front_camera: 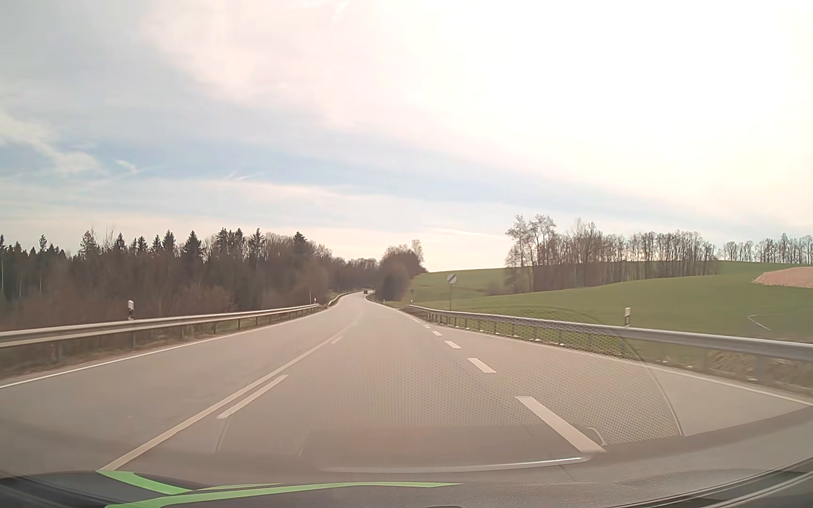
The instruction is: Follow the waypoints while adhering to traffic rules and regulations
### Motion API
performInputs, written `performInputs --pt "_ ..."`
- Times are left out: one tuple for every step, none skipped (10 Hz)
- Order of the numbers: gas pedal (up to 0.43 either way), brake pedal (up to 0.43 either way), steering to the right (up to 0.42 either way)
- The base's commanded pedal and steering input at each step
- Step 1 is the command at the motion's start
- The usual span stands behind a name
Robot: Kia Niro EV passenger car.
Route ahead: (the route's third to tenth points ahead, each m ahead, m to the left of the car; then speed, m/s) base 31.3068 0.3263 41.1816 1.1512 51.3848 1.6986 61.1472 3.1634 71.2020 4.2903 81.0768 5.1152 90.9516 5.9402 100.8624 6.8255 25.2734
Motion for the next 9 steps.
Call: performInputs --pt "0.157 0.0 -0.01" --pt "0.157 0.0 -0.01" --pt "0.157 0.0 -0.01" --pt "0.157 0.0 -0.009" --pt "0.157 0.0 -0.009" --pt "0.157 0.0 -0.008" --pt "0.157 0.0 -0.007" --pt "0.157 0.0 -0.006" --pt "0.157 0.0 -0.006"
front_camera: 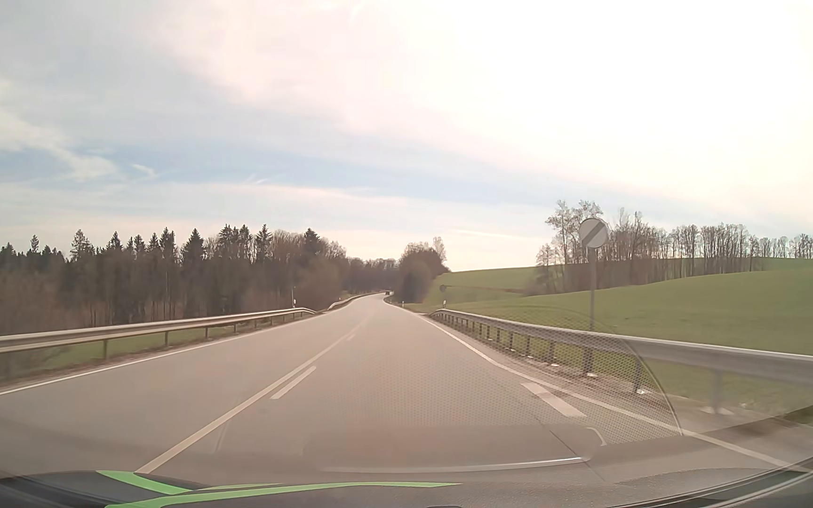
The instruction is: Follow the waypoints while adhering to traffic rules and regulations
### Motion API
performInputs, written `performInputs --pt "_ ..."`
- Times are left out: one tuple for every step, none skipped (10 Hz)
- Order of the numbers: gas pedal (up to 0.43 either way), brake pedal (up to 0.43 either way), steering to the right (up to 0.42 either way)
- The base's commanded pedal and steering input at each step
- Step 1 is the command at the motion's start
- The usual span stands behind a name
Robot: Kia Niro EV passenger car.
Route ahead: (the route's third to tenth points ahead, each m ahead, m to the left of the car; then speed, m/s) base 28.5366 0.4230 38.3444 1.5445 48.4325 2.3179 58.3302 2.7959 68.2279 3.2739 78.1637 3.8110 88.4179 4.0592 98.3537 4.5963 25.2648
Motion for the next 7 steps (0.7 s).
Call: performInputs --pt "0.157 0.0 -0.005" --pt "0.157 0.0 -0.005" --pt "0.157 0.0 -0.005" --pt "0.157 0.0 -0.005" --pt "0.157 0.0 -0.004" --pt "0.157 0.0 -0.004" --pt "0.157 0.0 -0.004"
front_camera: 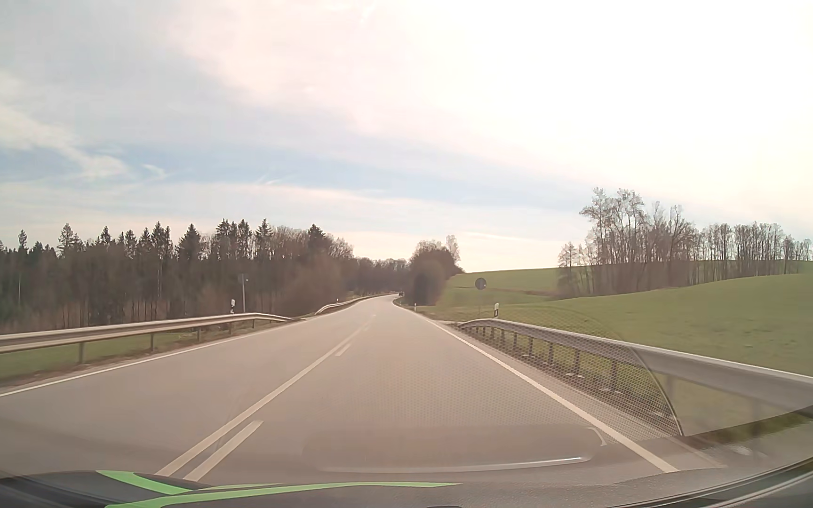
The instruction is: Follow the waypoints while adhering to traffic rules and regulations
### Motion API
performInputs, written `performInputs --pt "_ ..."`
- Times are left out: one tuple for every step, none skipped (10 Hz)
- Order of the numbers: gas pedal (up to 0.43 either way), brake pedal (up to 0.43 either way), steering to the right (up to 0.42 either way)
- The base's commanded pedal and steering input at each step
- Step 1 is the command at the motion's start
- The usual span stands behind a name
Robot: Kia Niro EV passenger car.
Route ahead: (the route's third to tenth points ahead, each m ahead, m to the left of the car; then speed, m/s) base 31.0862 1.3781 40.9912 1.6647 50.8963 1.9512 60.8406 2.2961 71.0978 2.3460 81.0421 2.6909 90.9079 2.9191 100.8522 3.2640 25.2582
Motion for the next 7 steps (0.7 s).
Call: performInputs --pt "0.157 0.0 -0.004" --pt "0.157 0.0 -0.004" --pt "0.157 0.0 -0.003" --pt "0.157 0.0 -0.003" --pt "0.169 0.0 -0.002" --pt "0.169 0.0 -0.001" --pt "0.169 0.0 -0.001"
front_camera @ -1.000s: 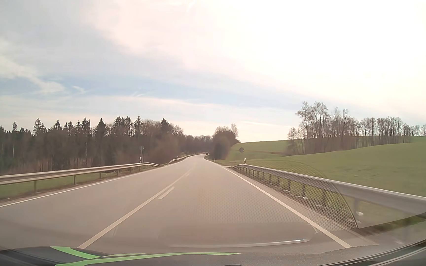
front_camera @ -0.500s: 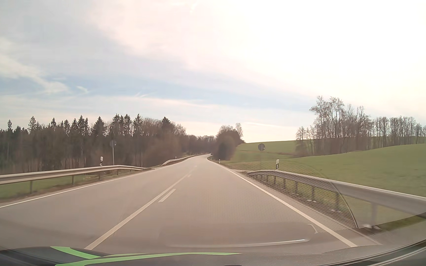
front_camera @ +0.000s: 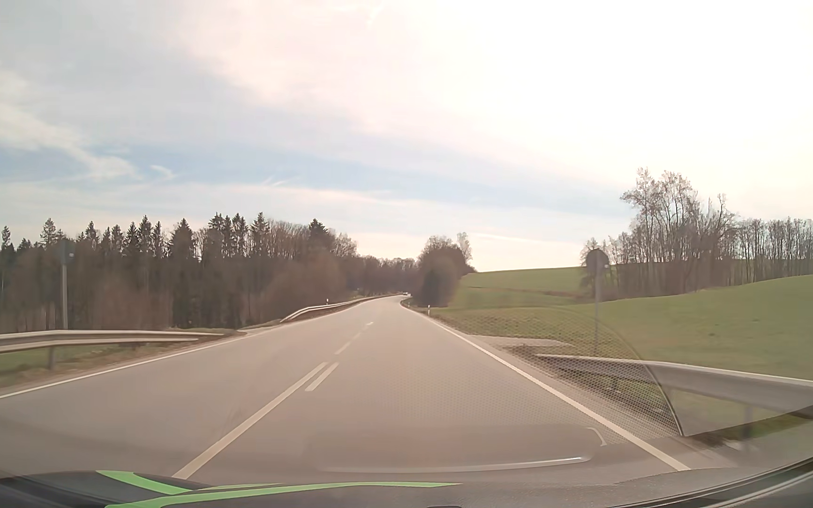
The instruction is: Follow the waypoints while adhering to traffic rules and regulations
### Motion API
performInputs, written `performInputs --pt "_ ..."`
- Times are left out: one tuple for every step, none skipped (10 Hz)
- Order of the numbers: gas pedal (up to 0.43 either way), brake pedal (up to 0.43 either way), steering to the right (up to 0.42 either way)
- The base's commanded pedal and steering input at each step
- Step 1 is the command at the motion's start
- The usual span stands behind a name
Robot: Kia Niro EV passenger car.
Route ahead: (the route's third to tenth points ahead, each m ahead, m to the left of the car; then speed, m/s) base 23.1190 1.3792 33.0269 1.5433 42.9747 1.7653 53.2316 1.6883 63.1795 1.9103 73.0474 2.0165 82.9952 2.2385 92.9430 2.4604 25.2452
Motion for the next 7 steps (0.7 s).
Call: performInputs --pt "0.169 0.0 -0.001" --pt "0.177 0.0 -0.001" --pt "0.177 0.0 -0.001" --pt "0.177 0.0 -0.001" --pt "0.177 0.0 -0.001" --pt "0.177 0.0 -0.001" --pt "0.189 0.0 -0.001"
